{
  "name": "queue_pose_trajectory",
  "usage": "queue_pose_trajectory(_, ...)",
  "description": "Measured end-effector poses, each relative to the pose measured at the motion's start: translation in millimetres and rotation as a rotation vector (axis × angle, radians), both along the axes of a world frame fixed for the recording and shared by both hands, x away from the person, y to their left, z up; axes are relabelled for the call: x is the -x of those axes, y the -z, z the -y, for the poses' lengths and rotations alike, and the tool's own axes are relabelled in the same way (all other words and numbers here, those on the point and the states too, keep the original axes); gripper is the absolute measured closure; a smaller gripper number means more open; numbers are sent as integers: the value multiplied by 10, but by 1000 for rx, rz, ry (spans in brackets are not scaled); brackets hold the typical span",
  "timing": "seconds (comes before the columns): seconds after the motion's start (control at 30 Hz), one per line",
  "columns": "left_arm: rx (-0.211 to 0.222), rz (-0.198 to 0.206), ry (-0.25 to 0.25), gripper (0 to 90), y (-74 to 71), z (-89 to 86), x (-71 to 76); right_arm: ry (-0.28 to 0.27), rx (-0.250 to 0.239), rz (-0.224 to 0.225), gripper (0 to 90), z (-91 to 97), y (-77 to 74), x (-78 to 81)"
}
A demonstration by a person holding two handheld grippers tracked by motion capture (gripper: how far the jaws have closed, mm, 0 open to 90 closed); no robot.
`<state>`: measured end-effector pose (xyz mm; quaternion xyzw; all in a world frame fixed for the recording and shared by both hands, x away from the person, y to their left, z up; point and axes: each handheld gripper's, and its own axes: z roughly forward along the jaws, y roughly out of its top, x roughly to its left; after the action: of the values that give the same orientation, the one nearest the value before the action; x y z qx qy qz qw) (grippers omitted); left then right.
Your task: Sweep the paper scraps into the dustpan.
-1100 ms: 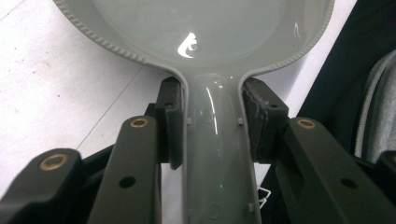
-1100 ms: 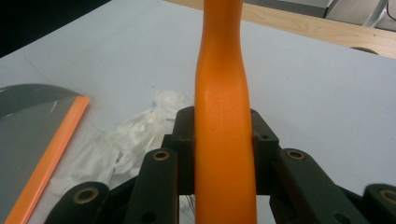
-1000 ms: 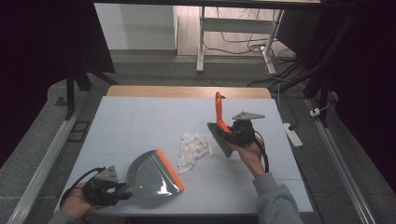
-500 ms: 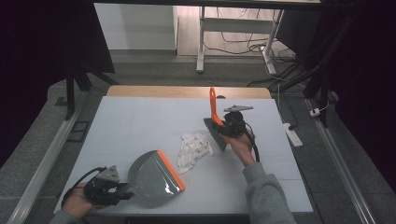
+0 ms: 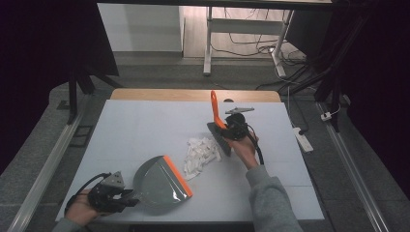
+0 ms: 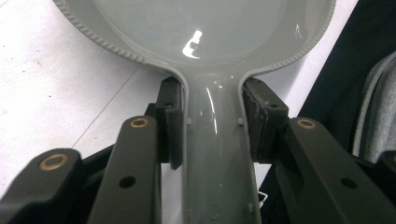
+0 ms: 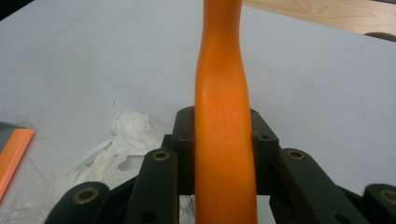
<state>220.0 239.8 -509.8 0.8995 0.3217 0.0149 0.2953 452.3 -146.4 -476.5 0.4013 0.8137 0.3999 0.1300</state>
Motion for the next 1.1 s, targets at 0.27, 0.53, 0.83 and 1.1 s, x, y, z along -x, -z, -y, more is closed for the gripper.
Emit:
queue_pose_trajectory(0.27,0,0,0,616,0,3,1,-38,30,-14,705,-191,37,-1)
queue_pose_trajectory(0.53,4,-4,-3,616,7,6,-8,-74,48,-34,706,-354,68,58)
queue_pose_trajectory(0.83,6,-6,-6,616,13,9,-10,-136,44,-42,705,-518,72,222)
queue_pose_trajectory(1.1,6,-6,-5,616,13,7,-11,-188,35,-40,705,-642,86,332)
